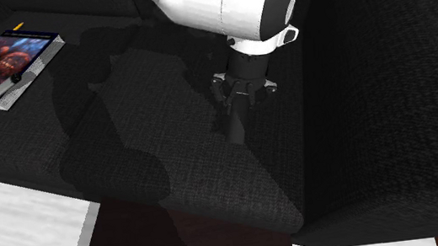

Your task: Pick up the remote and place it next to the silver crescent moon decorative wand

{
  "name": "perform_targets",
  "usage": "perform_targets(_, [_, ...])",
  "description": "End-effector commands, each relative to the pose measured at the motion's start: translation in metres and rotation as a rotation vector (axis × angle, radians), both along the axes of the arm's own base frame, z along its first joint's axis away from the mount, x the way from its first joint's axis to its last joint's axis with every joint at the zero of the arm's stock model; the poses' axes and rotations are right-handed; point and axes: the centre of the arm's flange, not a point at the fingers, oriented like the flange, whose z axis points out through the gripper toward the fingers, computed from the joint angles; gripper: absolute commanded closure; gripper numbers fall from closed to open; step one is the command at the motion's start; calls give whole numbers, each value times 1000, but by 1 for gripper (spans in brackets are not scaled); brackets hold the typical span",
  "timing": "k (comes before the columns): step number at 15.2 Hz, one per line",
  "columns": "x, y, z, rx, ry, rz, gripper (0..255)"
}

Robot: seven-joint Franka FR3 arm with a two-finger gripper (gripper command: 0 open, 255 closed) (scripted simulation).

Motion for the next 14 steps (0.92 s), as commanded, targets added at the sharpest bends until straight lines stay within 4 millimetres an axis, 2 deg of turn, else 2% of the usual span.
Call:
perform_targets(1, [0,0,12,0,0,0,255])
perform_targets(14, [0,0,81,0,0,0,255])
